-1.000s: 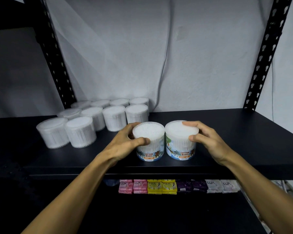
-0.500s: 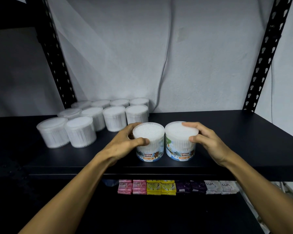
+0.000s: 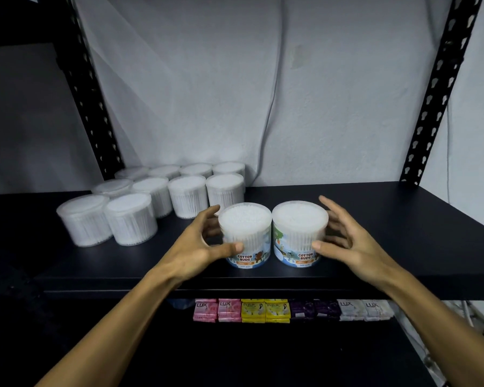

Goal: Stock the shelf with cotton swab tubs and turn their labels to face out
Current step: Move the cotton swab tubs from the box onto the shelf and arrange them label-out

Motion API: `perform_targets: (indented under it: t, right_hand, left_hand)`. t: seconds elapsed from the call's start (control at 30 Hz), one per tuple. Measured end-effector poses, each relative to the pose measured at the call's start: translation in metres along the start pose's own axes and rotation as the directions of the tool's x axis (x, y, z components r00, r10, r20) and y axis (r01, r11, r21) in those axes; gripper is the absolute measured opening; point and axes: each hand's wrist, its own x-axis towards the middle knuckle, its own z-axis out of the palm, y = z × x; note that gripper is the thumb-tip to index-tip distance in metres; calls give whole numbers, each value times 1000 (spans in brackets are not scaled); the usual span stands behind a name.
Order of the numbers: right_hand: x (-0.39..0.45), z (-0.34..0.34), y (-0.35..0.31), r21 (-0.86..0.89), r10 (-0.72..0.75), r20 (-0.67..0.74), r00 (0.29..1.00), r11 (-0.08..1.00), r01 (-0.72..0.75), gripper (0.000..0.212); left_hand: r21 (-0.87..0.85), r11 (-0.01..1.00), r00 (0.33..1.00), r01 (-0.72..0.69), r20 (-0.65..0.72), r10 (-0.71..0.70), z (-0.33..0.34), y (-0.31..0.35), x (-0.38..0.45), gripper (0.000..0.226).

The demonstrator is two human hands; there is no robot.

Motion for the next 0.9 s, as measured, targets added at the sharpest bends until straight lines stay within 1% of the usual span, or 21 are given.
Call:
perform_targets:
  t: [0.07,0.13,0.23,0.3,0.37,0.43,0.47,0.53,0.63,0.9]
  right_hand:
    - [-7,5,3,-101,-50,-62,997,994,44,81]
    - [-11,9,3,-184,-110,-130,985,979,85,75]
    - [-14,14,-1,-328,-190,-176,966,936,125,70]
    - [-13,16,-5,-378,-203,-186,961,918,121,66]
    - [-10,17,-7,-394,-194,-195,962,913,104,60]
    - [-8,17,-8,-401,-189,-203,961,911,94,47]
    - [-7,17,-8,-393,-183,-206,961,915,90,41]
    - [-5,15,-7,-351,-160,-210,965,933,79,35]
    - [-5,11,-8,-311,-127,-207,970,949,58,34]
    - [4,-16,-3,-276,-65,-186,980,961,12,34]
  left_hand:
    - [0,999,998,-44,-47,44,1,-4,-1,104]
    - [27,995,993,-99,-66,101,2,-9,-3,109]
    - [156,975,980,-160,-92,175,5,-10,-7,96]
    - [202,964,971,-175,-128,203,7,-9,-9,84]
    - [203,963,964,-179,-159,213,9,-8,-8,72]
    - [203,965,966,-167,-162,202,10,-8,-8,61]
    - [196,968,969,-158,-155,190,10,-8,-7,58]
    - [169,974,974,-150,-145,175,11,-8,-6,53]
    - [145,980,978,-135,-139,156,11,-8,-3,50]
    - [114,985,986,-126,-95,137,26,-3,22,50]
